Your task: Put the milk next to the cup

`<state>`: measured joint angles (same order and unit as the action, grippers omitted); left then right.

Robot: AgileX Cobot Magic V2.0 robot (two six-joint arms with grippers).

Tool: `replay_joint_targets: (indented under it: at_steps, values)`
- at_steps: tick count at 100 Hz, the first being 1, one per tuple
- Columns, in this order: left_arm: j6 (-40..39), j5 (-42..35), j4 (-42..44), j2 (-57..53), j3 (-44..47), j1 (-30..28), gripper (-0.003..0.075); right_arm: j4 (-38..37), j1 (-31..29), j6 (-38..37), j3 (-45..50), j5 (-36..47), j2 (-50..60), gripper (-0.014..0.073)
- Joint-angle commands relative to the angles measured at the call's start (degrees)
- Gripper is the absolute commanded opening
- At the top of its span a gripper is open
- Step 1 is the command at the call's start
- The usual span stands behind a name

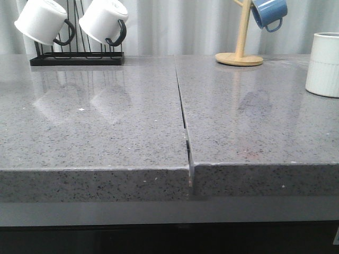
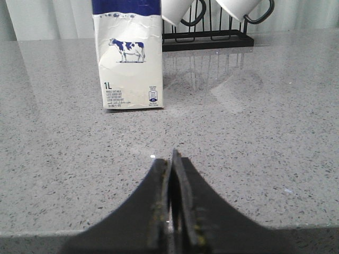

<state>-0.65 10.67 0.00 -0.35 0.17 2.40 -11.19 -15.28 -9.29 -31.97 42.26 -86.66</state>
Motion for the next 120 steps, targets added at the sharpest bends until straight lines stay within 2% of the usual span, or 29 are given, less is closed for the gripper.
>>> replay_joint_targets:
  at_steps: [1,43,50,55,65,90,120]
  values:
    - [-0.54,-4.26,-0.3,-1.75,2.37,0.26,-0.0021,-0.87,0.58,-0.26,-2.6,3.74,0.3,0.0339]
    - [-0.54,-4.26,-0.3,-1.75,2.37,0.26,-0.002,-0.74,1.49,-0.26,-11.14,2.91,-8.19,0.0318]
    - [-0.54,-4.26,-0.3,-1.75,2.37,0.26,-0.0021,-0.74,1.49,-0.26,-12.27,2.91,-9.39,0.0217]
    - [-0.54,-4.26,-0.3,-1.75,2.37,0.26,-0.002,-0.74,1.49,-0.26,-12.69,2.97,-9.87,0.0101]
    - [-0.54,-4.26,-0.3,-1.75,2.37,0.26,-0.002,-0.79,1.49,-0.26,-12.68,2.97,-9.93,-0.0076]
    - [-0.54,-4.26,-0.3,-1.75,2.37,0.26,-0.002,-0.79,4.19,-0.26,-12.63,1.89,-6.99,-0.0067]
    - [-0.54,-4.26,-0.3,-1.75,2.37,0.26,-0.002,0.93,18.65,-0.26,-12.63,-3.65,0.18,-0.0067]
